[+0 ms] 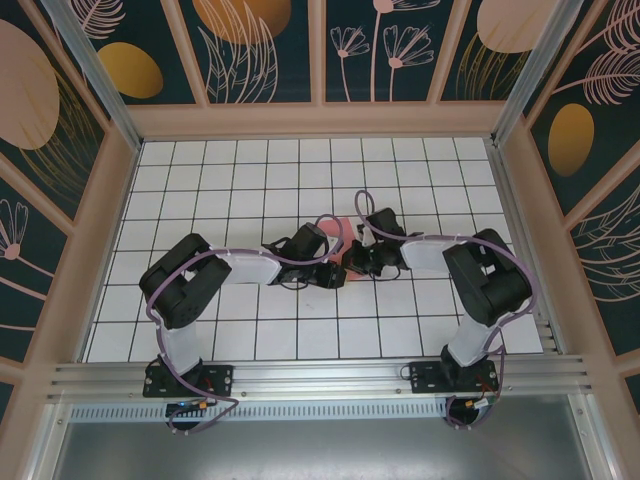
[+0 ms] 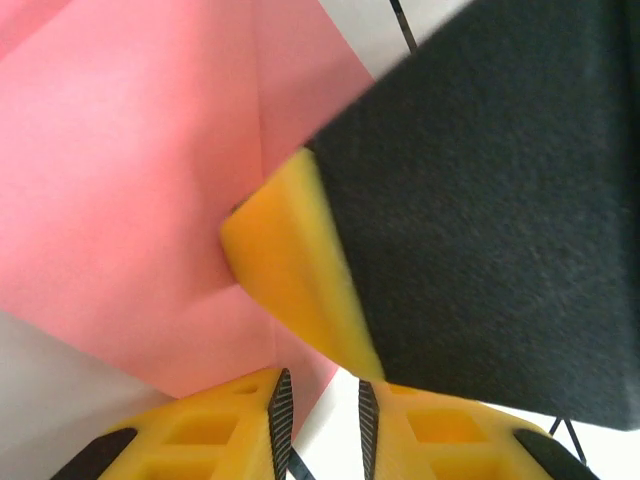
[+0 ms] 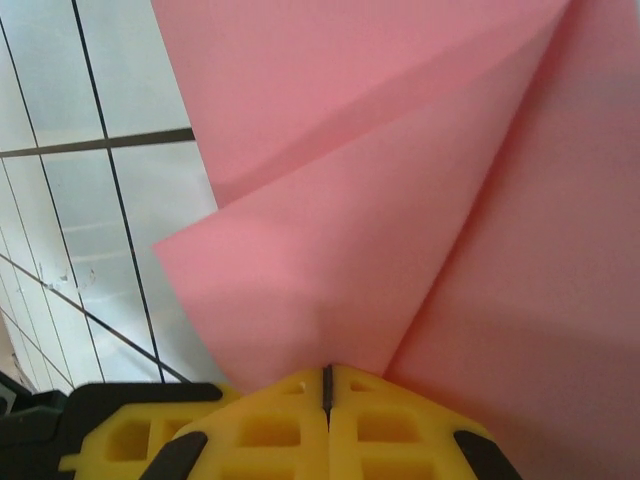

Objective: Fold a paper plane with a square sheet of paper (fold left side to right side)
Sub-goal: Fold the triangle a second time at the center of the table.

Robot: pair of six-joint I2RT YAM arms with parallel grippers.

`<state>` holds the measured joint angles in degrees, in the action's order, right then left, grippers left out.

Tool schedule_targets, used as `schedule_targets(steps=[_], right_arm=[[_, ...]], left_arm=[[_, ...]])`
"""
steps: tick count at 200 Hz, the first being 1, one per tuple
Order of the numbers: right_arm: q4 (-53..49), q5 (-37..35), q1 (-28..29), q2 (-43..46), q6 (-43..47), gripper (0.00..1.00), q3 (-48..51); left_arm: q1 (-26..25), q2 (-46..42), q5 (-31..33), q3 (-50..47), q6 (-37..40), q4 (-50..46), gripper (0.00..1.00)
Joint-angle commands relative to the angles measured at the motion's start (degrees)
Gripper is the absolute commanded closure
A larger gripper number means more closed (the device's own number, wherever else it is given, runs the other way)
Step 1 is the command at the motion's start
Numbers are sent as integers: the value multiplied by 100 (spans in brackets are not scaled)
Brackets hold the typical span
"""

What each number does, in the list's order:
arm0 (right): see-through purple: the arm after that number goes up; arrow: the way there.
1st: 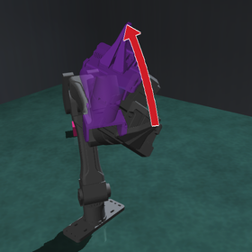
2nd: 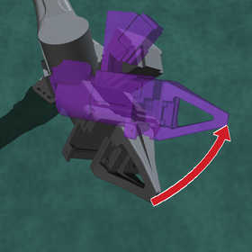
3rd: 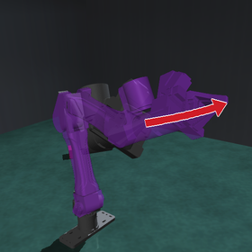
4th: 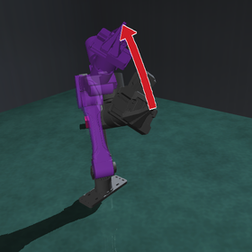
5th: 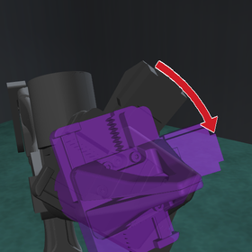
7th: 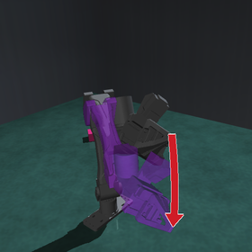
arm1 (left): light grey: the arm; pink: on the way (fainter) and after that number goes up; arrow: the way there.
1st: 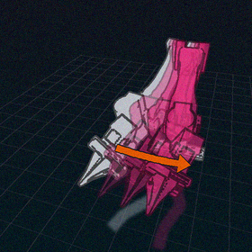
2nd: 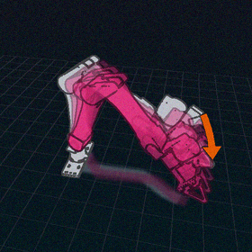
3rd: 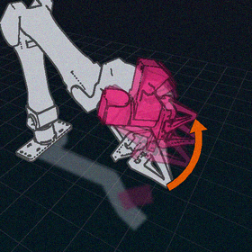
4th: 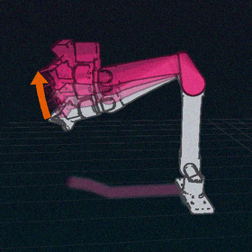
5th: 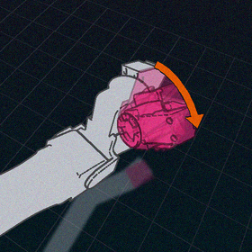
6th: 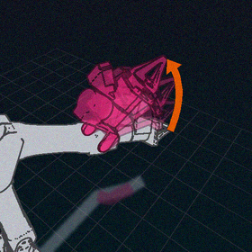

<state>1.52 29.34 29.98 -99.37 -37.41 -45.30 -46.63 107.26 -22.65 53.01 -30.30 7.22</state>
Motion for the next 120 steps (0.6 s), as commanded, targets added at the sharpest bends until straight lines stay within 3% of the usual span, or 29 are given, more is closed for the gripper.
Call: schedule_targets(steps=[1,120], right_arm=[[-145,-294,43,-151,202,96,-291],[-864,-1185,-187,-457,631,96,-703]], left_arm=[[-56,141,164,-246,-55,-599,71],[-57,132,217,-292,-46,-653,72]])
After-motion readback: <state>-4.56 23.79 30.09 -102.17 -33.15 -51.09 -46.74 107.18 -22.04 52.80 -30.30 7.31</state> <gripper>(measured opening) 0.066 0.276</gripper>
